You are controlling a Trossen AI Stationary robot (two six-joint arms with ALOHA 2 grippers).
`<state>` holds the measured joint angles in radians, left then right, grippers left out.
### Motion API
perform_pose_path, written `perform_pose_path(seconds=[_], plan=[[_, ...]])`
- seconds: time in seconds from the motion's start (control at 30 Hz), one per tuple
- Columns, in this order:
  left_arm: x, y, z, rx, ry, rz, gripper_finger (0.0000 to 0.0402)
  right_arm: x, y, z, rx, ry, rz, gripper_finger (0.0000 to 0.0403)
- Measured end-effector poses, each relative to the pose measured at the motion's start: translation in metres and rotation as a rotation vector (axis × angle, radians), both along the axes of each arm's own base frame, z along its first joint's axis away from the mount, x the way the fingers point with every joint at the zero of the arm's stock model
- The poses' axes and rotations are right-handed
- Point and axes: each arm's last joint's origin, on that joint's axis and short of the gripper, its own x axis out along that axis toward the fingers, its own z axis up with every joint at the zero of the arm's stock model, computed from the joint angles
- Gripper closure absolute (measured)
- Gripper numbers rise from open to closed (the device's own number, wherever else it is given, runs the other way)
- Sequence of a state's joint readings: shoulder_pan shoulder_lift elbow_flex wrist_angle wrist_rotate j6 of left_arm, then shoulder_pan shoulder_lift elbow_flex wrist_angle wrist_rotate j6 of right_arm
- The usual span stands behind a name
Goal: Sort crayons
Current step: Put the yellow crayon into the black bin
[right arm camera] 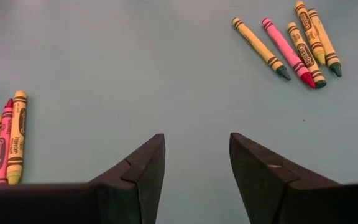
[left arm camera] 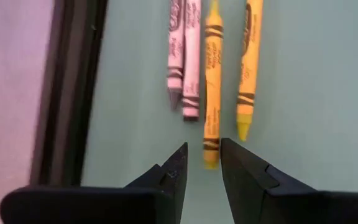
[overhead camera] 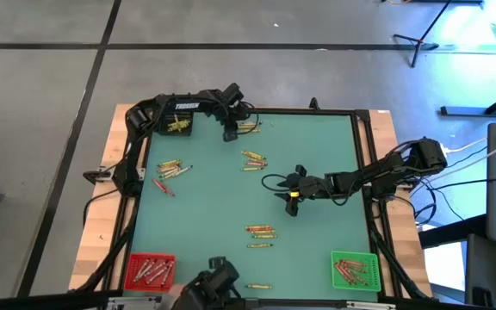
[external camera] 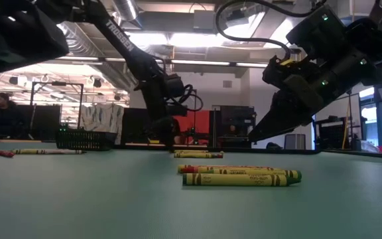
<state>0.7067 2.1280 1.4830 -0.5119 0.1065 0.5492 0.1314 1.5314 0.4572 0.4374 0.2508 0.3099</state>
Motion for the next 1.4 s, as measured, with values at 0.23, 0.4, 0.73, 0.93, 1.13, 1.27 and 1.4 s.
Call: perform_pose_path(seconds=[0.23,0.4,0.73,0.93,1.13,1.27,1.4], plan=[[0.002,0.0,-0.008,-0.034,-0.021,-0.061,0.0322,0.0,0.0,0.0,0.0,0.001,0.0,0.0227],[0.002,0.0,-0.009,-0.029,-0.017,-0.076,0.0323,0.0,0.0,0.0,0.0,0.002,0.0,0.0227],[0.001,0.0,-0.01,-0.026,0.008,-0.066,0.0395,0.0,0.0,0.0,-0.001,0.004,0.0,0.0227],[0.002,-0.003,-0.008,-0.019,0.018,-0.067,0.0391,-0.001,0.0,-0.001,-0.003,0.019,0.0,0.0227],[0.002,-0.012,0.008,0.015,0.036,-0.043,0.0393,-0.001,0.0,-0.002,-0.003,0.022,0.0,0.0227],[0.0,-0.017,0.034,0.039,-0.001,-0.029,0.0393,-0.001,0.0,-0.002,-0.004,0.022,-0.001,0.0227],[-0.008,-0.027,0.063,0.062,-0.011,-0.021,0.0394,-0.001,0.0,-0.002,-0.007,0.024,0.001,0.0227]])
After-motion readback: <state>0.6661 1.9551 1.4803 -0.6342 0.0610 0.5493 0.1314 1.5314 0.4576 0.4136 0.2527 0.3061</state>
